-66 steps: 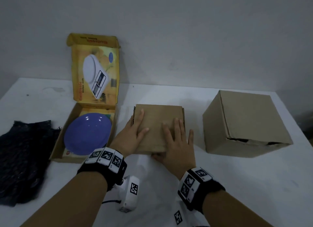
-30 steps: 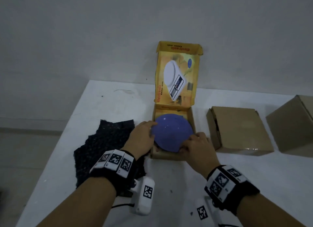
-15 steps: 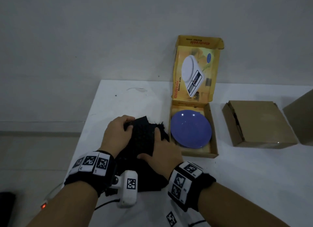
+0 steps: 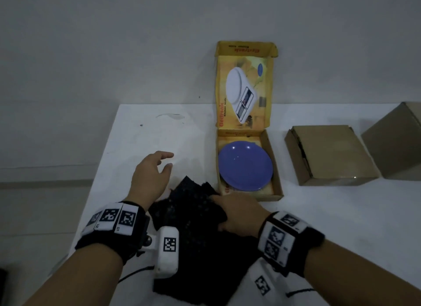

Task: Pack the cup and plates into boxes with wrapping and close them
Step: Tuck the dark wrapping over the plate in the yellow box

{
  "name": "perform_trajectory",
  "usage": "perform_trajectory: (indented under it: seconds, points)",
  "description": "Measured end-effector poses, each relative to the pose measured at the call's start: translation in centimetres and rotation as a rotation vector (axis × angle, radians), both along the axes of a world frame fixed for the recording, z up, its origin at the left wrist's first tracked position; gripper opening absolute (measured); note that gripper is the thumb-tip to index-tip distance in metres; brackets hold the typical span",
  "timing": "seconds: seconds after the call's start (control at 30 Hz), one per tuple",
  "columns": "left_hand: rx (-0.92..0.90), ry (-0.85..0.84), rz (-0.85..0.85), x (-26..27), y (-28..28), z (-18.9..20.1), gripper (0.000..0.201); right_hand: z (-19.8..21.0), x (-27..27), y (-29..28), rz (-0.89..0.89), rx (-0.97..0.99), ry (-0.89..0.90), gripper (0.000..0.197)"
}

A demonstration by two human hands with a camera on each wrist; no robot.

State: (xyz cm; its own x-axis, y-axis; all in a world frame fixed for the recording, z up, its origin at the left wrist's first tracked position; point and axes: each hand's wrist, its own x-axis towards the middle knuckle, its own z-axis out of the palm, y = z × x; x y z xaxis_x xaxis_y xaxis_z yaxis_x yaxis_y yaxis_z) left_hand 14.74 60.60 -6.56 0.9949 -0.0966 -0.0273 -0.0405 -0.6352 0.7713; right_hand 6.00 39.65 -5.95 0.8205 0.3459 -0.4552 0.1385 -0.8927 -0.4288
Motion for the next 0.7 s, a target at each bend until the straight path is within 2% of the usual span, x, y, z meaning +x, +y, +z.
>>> perform_trajectory:
  seconds: [0.2, 0.3, 0.33, 0.5, 0.6, 0.7]
  points:
    - [0.008, 0.061, -0.179, -0.4, -5.2, -1.0, 0.032, 1.4, -2.6, -7.5, -0.032, -0.124, 0.022, 0.042]
    - [-0.017, 0.07, -0.226, -0.6, -8.2, -1.5, 0.044, 1.7, -3.6, -9.4, -0.107, -0.13, 0.015, 0.071]
    - [-0.025, 0.077, -0.231, -0.6, -9.0, -1.6, 0.048, 1.6, -4.0, -9.7, -0.143, -0.115, -0.005, 0.074]
    - [0.015, 0.13, -0.26, 0.0, -11.1, -2.9, 0.059, 1.2, -5.5, -11.2, -0.272, -0.07, -0.282, 0.032]
    - [0.017, 0.134, -0.266, 0.1, -11.2, -3.5, 0.057, 1.6, -5.4, -12.6, -0.377, 0.052, -0.366, 0.024]
    - [0.014, 0.125, -0.252, 0.3, -11.2, -3.7, 0.054, 2.1, -4.8, -14.0, -0.472, 0.246, -0.358, 0.03]
